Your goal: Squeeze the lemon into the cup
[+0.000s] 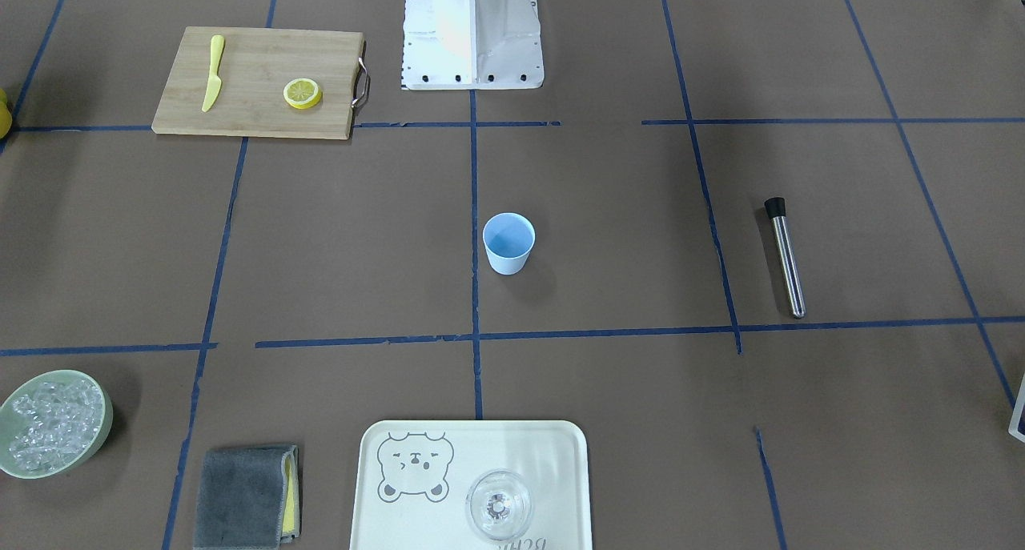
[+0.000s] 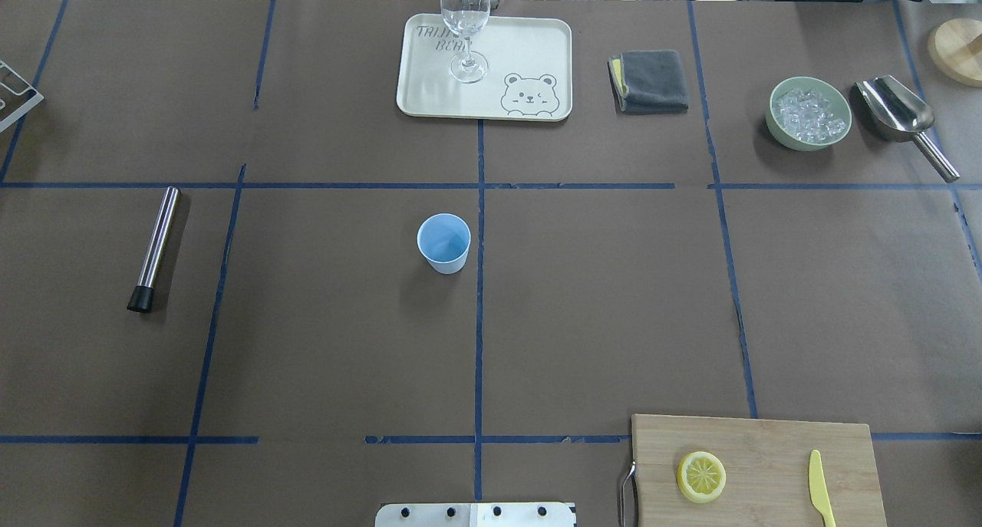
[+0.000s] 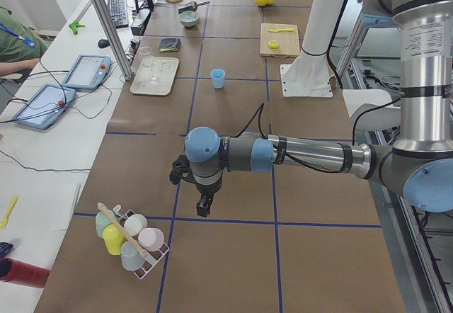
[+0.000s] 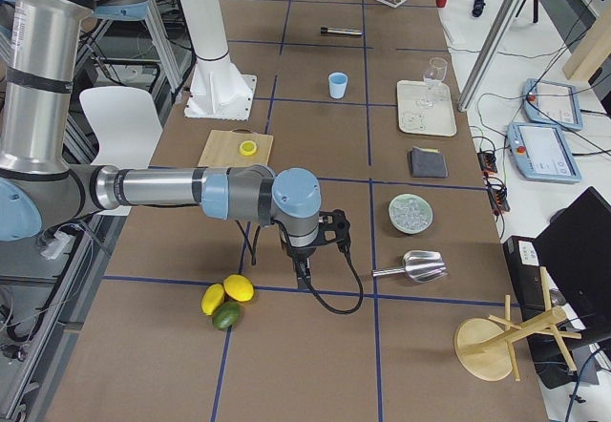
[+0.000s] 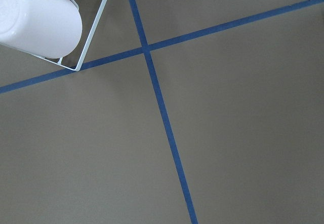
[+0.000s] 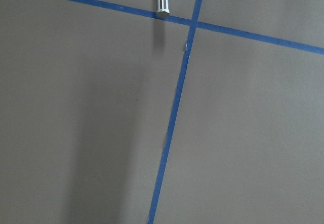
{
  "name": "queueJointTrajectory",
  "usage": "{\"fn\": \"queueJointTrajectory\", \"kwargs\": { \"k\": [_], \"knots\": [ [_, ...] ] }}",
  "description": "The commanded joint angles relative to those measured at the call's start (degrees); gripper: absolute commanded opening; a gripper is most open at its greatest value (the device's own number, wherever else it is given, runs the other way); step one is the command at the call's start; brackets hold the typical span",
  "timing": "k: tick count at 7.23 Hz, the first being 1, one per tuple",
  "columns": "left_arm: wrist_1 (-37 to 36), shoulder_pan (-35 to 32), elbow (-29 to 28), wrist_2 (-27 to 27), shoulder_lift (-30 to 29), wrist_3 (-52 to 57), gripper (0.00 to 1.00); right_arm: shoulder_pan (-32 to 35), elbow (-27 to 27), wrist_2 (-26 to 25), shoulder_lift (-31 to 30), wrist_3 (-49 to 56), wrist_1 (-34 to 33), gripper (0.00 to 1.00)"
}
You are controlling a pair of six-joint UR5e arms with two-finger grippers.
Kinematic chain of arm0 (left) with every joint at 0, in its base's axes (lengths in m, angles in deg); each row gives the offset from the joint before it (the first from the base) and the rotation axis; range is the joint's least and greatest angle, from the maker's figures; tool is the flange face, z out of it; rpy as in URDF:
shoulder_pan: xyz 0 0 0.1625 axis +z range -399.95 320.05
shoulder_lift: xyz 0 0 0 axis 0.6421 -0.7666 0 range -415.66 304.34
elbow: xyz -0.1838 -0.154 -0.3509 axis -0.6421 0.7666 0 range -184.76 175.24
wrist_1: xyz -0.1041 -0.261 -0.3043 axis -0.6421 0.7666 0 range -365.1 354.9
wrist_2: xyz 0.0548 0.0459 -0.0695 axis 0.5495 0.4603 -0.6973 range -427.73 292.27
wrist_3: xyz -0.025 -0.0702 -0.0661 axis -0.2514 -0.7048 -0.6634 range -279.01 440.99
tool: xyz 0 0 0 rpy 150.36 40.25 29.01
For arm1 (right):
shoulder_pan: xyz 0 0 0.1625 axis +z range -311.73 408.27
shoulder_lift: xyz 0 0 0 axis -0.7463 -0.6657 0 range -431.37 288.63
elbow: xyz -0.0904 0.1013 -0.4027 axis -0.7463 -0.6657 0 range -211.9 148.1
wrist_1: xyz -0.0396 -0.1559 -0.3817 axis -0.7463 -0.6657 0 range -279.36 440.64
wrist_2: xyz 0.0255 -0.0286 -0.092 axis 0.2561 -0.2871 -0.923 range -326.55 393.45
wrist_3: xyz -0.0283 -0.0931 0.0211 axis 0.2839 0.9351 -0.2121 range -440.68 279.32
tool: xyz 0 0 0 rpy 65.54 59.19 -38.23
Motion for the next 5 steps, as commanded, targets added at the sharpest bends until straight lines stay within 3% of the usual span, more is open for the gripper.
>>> {"fn": "queueJointTrajectory", "kwargs": {
  "k": [1,4,5],
  "knots": [
    [0.0,0.0,0.3,-0.1,0.5,0.0,1.0,0.0,0.9,-0.1,4.0,-1.7,0.5,1.0],
    [0.2,0.0,0.6,-0.1,-0.2,-0.1,1.0,-0.7,0.8,0.0,3.5,-7.4,4.3,1.0],
    [0.3,0.1,1.1,-0.1,-0.2,-0.1,1.0,-2.3,1.2,0.0,3.2,-8.1,9.0,1.0]
  ]
}}
